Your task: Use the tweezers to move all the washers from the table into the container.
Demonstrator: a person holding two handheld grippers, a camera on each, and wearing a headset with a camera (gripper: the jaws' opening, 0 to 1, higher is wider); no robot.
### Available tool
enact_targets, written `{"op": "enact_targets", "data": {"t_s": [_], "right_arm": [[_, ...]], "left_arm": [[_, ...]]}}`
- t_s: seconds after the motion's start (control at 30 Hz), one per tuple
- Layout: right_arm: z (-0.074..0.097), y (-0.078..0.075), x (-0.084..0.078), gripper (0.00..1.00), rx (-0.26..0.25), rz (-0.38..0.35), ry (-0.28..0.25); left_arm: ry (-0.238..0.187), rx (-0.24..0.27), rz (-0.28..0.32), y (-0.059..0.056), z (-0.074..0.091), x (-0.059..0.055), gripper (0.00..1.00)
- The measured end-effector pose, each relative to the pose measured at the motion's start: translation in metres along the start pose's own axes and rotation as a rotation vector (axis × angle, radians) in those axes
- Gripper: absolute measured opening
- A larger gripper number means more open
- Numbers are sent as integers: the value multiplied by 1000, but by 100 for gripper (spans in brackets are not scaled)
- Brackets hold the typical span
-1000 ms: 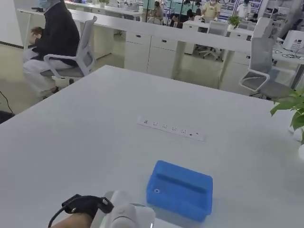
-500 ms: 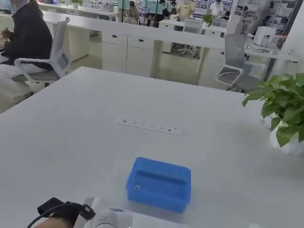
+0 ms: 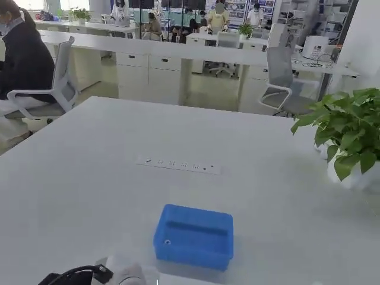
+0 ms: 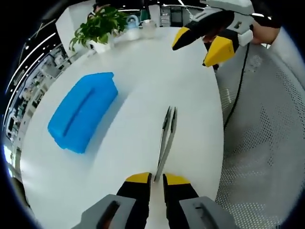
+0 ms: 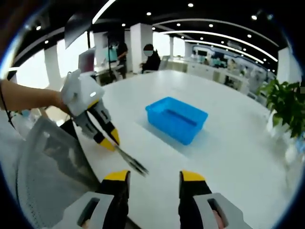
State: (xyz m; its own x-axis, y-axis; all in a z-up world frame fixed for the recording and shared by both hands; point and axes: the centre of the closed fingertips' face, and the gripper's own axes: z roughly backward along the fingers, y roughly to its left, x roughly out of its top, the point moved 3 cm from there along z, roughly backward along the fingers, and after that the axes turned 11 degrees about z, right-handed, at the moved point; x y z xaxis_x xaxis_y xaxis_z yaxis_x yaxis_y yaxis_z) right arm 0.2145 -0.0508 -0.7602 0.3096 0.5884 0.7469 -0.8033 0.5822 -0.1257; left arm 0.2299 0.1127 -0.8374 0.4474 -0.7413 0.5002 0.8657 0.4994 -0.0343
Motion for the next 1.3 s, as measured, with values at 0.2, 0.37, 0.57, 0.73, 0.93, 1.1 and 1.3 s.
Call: {"op": "enact_targets", "data": {"t_s": [0.2, 0.37, 0.57, 0.73, 0.93, 1.1, 1.3], "right_arm": [[7, -11, 3, 50, -65, -27, -31], [16, -20, 7, 60, -94, -101, -69], [29, -28, 12, 68, -123, -141, -107], [36, -35, 19, 79, -147, -165, -132], [43, -38, 31, 88, -185, -181, -183], [48, -39, 31, 98, -200, -188, -195], [53, -45, 24, 99, -233, -216, -198]], "left_arm": [[-158, 65, 203, 5, 22, 9, 28], [-325, 131, 441, 12, 55, 15, 48], [-493, 223, 658, 21, 95, 16, 71], [-578, 297, 708, 19, 129, 16, 91], [-637, 510, 725, 23, 164, 6, 99], [-666, 592, 742, 27, 181, 0, 99], [-739, 612, 800, 22, 193, 0, 99]]}}
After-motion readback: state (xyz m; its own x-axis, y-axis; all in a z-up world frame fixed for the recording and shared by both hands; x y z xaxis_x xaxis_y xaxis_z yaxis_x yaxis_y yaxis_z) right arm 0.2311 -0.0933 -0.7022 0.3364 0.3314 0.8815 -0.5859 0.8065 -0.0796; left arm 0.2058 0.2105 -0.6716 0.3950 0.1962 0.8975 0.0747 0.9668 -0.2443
